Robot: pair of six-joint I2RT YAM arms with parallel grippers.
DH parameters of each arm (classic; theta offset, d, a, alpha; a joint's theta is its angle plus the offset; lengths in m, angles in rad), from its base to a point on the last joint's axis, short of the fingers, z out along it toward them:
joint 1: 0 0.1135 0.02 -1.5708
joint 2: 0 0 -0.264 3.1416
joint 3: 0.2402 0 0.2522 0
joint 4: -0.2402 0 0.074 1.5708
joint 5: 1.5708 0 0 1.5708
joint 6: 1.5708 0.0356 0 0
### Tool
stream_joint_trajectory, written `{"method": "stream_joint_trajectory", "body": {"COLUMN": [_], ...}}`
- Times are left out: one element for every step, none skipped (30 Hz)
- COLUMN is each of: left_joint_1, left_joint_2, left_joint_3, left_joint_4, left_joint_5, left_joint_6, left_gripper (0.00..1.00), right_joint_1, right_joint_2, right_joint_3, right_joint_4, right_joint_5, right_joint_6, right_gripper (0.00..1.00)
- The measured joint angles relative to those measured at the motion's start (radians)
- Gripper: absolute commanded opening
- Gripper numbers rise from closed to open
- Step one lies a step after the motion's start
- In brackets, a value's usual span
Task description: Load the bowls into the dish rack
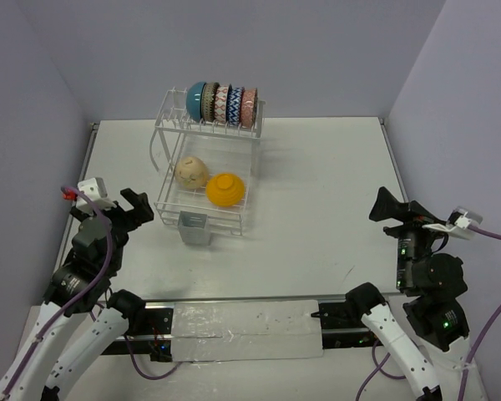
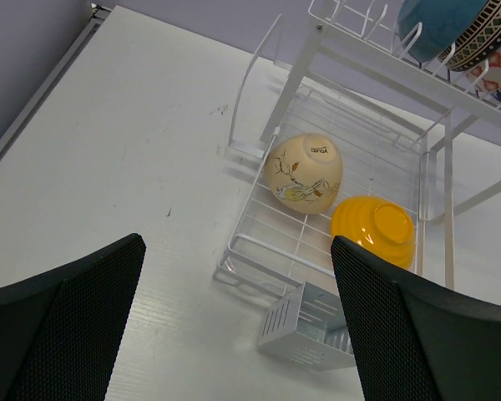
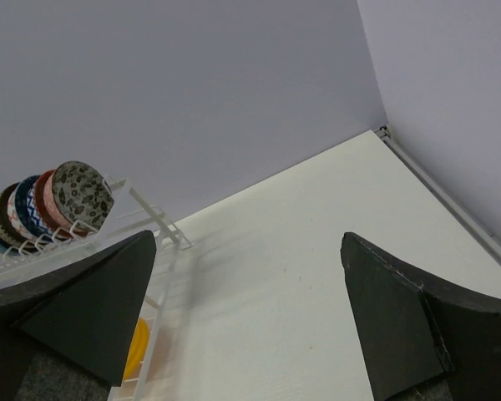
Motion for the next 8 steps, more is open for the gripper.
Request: {"method": "stream_joint_trajectory", "body": {"left_joint_1": [0.000,0.000,0.000,0.000,0.000,0.000,0.000,0.000], "left_joint_2": [0.009,0.017,0.023,0.028,0.030,0.031,0.032,0.036], "left_joint_3": [0.000,0.000,0.000,-0.002,-0.006,-0.010,-0.014,-0.018], "left_joint_4": [0.003,0.006,0.011,0.019,0.027,0.035,0.040,0.041], "left_joint_5": [0.000,0.003,0.006,0.007,0.009,0.012,0.014,0.016], "left_joint_6": [0.000,0.000,0.000,0.000,0.000,0.000,0.000,0.000], "left_gripper": [0.99,0.99,0.99,0.99,0.99,0.99,0.99,0.99], "right_joint_1": [0.000,0.000,0.000,0.000,0.000,0.000,0.000,0.000], "right_joint_2": [0.000,0.000,0.000,0.000,0.000,0.000,0.000,0.000], "right_joint_3": [-0.003,-0.007,-0.011,-0.013,-0.014,-0.014,-0.014,-0.016], "right_joint_4": [0.002,0.001,0.001,0.000,0.001,0.001,0.002,0.003], "right_joint_5": [0.000,0.000,0.000,-0.001,-0.001,-0.003,-0.004,-0.006], "right_joint_6": [0.000,0.000,0.000,0.000,0.000,0.000,0.000,0.000], "right_gripper": [0.99,0.99,0.99,0.99,0.99,0.99,0.99,1.00]}}
